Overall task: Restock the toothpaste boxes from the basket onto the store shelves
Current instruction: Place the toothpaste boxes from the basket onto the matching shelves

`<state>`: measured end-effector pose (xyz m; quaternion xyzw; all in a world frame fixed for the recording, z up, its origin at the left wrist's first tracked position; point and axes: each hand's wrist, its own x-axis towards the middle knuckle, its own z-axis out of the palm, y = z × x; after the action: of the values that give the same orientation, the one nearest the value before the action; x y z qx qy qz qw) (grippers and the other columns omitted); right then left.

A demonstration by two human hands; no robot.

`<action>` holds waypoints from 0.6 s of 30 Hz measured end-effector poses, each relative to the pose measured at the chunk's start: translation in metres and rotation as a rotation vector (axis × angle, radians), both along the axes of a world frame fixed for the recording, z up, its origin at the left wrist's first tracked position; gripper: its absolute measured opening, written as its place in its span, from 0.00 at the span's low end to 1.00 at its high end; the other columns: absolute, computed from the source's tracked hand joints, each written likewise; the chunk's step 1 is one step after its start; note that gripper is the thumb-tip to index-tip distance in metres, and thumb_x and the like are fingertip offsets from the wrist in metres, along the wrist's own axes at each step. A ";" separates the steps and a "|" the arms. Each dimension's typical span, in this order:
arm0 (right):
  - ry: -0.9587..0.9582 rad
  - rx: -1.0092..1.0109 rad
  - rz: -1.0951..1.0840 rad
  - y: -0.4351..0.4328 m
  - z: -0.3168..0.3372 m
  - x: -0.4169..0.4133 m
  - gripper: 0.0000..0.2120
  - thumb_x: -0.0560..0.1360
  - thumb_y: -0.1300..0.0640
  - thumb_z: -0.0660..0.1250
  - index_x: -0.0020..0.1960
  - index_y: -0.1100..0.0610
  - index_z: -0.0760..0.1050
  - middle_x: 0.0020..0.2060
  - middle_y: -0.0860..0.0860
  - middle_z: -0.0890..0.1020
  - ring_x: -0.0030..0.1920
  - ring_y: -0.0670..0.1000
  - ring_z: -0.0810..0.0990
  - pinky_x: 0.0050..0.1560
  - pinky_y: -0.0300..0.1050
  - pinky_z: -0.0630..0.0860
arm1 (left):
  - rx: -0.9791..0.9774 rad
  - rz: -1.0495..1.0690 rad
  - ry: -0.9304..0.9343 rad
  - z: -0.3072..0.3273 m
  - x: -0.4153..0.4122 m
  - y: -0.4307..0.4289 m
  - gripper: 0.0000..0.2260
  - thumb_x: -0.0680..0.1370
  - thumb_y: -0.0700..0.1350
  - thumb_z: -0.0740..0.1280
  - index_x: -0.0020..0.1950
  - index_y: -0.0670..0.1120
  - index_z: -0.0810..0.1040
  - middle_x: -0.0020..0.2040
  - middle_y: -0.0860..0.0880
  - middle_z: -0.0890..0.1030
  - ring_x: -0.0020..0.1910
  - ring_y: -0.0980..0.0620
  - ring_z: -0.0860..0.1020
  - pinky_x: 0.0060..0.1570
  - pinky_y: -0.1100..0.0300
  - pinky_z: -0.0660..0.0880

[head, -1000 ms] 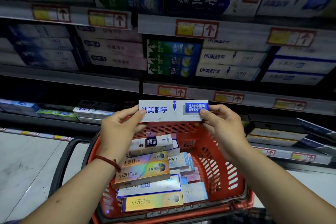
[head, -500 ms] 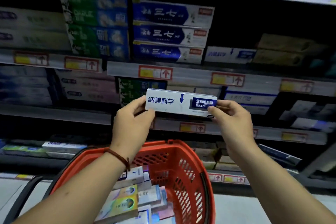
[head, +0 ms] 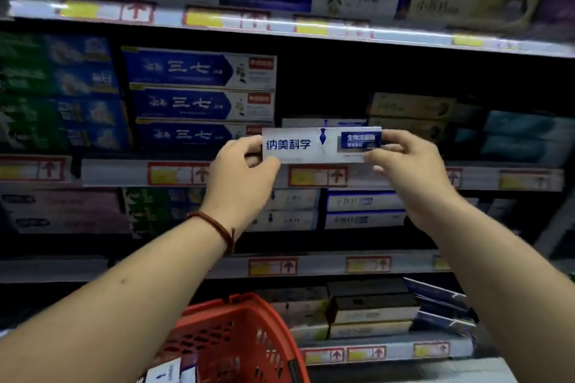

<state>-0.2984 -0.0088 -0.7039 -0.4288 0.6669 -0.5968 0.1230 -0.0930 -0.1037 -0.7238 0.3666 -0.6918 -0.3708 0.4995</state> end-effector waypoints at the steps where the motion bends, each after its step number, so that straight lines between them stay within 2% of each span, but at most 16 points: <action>1: 0.005 0.014 -0.005 -0.003 0.003 -0.007 0.15 0.76 0.61 0.72 0.62 0.50 0.79 0.51 0.49 0.83 0.54 0.51 0.82 0.62 0.57 0.79 | -0.012 -0.010 -0.012 0.005 -0.007 -0.003 0.11 0.79 0.43 0.69 0.59 0.57 0.80 0.55 0.57 0.80 0.56 0.56 0.78 0.55 0.61 0.75; 3: 0.006 0.033 -0.023 -0.009 0.007 -0.018 0.09 0.77 0.60 0.72 0.55 0.49 0.79 0.48 0.47 0.82 0.51 0.50 0.80 0.61 0.57 0.78 | -0.039 -0.006 -0.061 0.012 -0.017 -0.009 0.13 0.78 0.43 0.70 0.47 0.63 0.76 0.47 0.63 0.78 0.51 0.56 0.78 0.53 0.61 0.75; 4: -0.008 0.040 -0.030 -0.012 0.008 -0.024 0.09 0.77 0.60 0.72 0.56 0.51 0.79 0.47 0.46 0.80 0.50 0.51 0.79 0.60 0.57 0.77 | -0.044 0.003 -0.093 0.015 -0.021 -0.012 0.13 0.78 0.44 0.70 0.45 0.63 0.74 0.45 0.64 0.77 0.48 0.57 0.78 0.49 0.62 0.75; 6: -0.064 0.049 -0.052 -0.020 0.007 -0.033 0.17 0.77 0.60 0.72 0.64 0.57 0.76 0.48 0.46 0.79 0.52 0.53 0.79 0.53 0.51 0.79 | -0.039 0.030 -0.144 0.017 -0.027 -0.020 0.06 0.77 0.45 0.71 0.47 0.57 0.78 0.45 0.59 0.81 0.45 0.57 0.78 0.44 0.63 0.76; 8: -0.082 0.073 -0.066 -0.026 0.005 -0.037 0.09 0.76 0.60 0.72 0.54 0.59 0.75 0.45 0.48 0.80 0.48 0.52 0.80 0.44 0.43 0.76 | -0.013 0.058 -0.169 0.017 -0.030 -0.025 0.03 0.76 0.46 0.70 0.49 0.50 0.81 0.44 0.51 0.83 0.44 0.52 0.80 0.41 0.58 0.78; 9: -0.104 0.090 -0.076 -0.028 0.003 -0.039 0.08 0.75 0.61 0.73 0.52 0.58 0.76 0.45 0.50 0.81 0.48 0.53 0.81 0.44 0.44 0.77 | 0.006 0.061 -0.189 0.017 -0.032 -0.026 0.01 0.77 0.46 0.70 0.47 0.50 0.81 0.42 0.50 0.82 0.40 0.51 0.80 0.34 0.59 0.78; 11: -0.141 0.103 -0.101 -0.034 -0.001 -0.042 0.09 0.74 0.60 0.73 0.53 0.56 0.78 0.48 0.54 0.83 0.51 0.57 0.82 0.52 0.52 0.81 | 0.032 0.050 -0.237 0.012 -0.035 -0.027 0.03 0.78 0.45 0.69 0.45 0.52 0.78 0.37 0.52 0.79 0.33 0.54 0.76 0.25 0.66 0.69; 14: -0.131 0.121 -0.133 -0.038 -0.004 -0.042 0.13 0.73 0.58 0.73 0.57 0.57 0.77 0.52 0.56 0.83 0.53 0.59 0.82 0.58 0.60 0.80 | 0.060 0.022 -0.241 0.007 -0.039 -0.027 0.06 0.79 0.44 0.68 0.51 0.56 0.76 0.37 0.53 0.79 0.30 0.55 0.75 0.23 0.69 0.67; 18: -0.112 0.160 -0.147 -0.041 -0.005 -0.039 0.16 0.75 0.58 0.72 0.62 0.59 0.75 0.53 0.55 0.81 0.53 0.57 0.80 0.54 0.54 0.80 | 0.073 0.005 -0.259 0.006 -0.039 -0.027 0.09 0.79 0.44 0.68 0.57 0.56 0.77 0.38 0.52 0.80 0.29 0.55 0.75 0.27 0.65 0.69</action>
<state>-0.3375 -0.0494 -0.7085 -0.3338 0.7340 -0.5722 0.1497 -0.1323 -0.1307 -0.7175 0.4310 -0.7357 -0.3441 0.3933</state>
